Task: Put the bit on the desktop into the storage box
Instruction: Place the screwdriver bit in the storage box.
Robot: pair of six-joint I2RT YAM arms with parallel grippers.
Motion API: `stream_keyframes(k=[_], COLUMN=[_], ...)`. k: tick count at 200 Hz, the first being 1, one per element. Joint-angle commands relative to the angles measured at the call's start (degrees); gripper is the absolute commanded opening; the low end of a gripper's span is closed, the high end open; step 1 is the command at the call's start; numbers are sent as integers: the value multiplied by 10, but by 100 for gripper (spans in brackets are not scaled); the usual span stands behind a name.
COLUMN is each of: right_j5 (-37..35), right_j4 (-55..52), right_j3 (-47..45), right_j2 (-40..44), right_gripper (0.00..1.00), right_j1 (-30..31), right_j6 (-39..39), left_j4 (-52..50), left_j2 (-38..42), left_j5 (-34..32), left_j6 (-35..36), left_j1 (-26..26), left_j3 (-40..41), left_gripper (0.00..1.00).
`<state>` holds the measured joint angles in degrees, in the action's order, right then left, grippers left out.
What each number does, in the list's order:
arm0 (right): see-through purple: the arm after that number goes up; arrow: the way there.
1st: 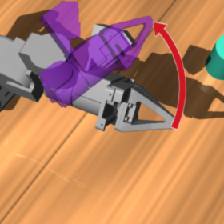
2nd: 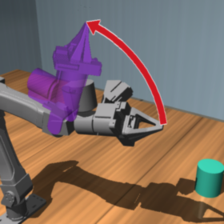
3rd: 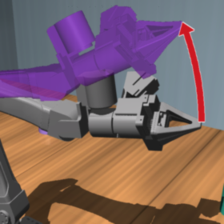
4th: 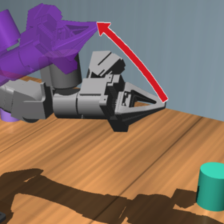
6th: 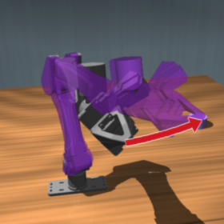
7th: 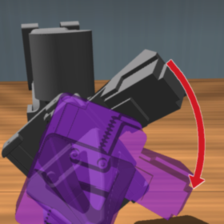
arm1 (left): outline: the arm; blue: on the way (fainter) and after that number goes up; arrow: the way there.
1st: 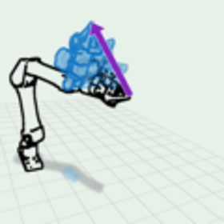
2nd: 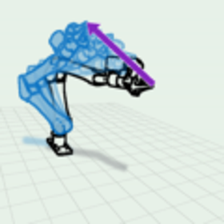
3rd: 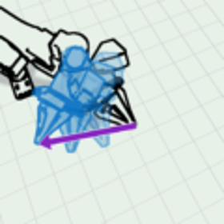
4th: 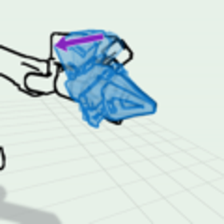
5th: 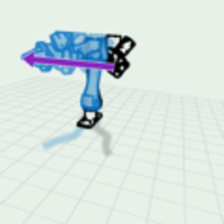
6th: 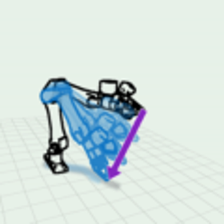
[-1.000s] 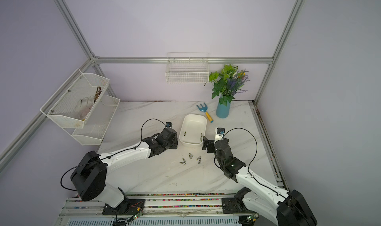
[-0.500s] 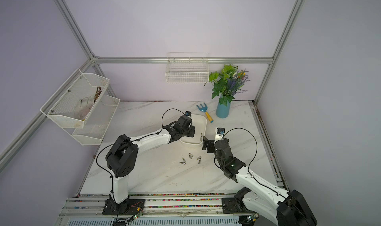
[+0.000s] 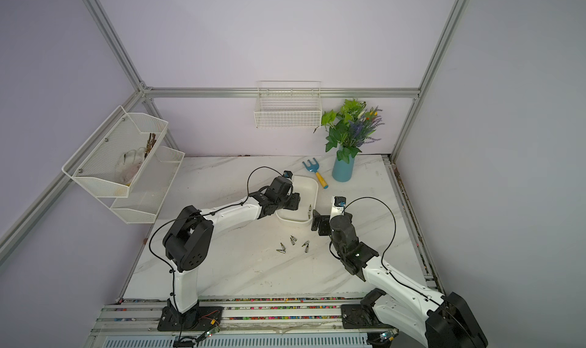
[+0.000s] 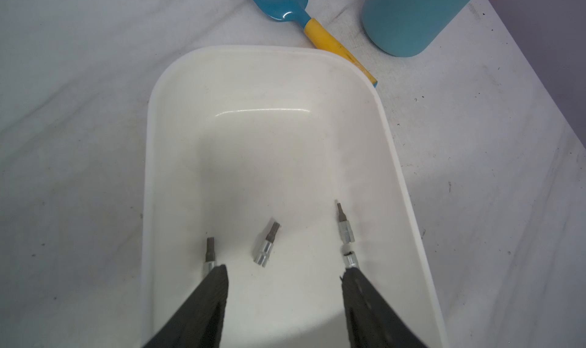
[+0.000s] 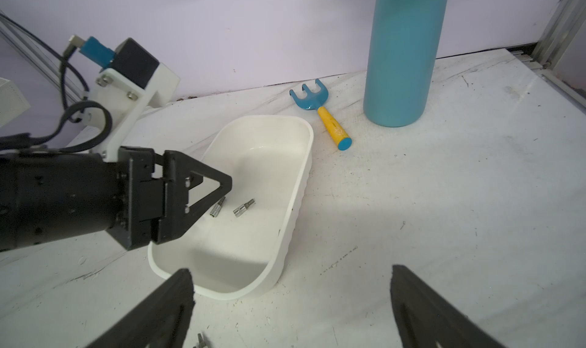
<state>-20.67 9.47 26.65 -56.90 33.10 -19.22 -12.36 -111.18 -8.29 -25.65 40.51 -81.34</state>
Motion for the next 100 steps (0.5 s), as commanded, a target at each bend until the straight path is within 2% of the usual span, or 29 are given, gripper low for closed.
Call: stream_keyframes(k=[1, 14, 45, 77, 100], right_j5=[-1, 4, 21, 64, 103], right_j4=[16, 16, 20, 9, -40], right_j3=[-6, -6, -6, 10, 47], right_j2=[2, 1, 1, -18, -47], right_gripper=[100, 100, 100, 99, 94], right_j1=[-2, -2, -3, -1, 0], right_j6=[3, 6, 12, 18, -1], left_j4=[26, 26, 30, 25, 15], left_j2=[103, 149, 272, 397, 459], left_j5=[-26, -48, -88, -121, -144], left_j6=[9, 7, 3, 2, 6], left_j1=[-2, -2, -9, -25, -41], left_j3=[45, 86, 202, 305, 358], left_gripper=[69, 75, 99, 100, 100])
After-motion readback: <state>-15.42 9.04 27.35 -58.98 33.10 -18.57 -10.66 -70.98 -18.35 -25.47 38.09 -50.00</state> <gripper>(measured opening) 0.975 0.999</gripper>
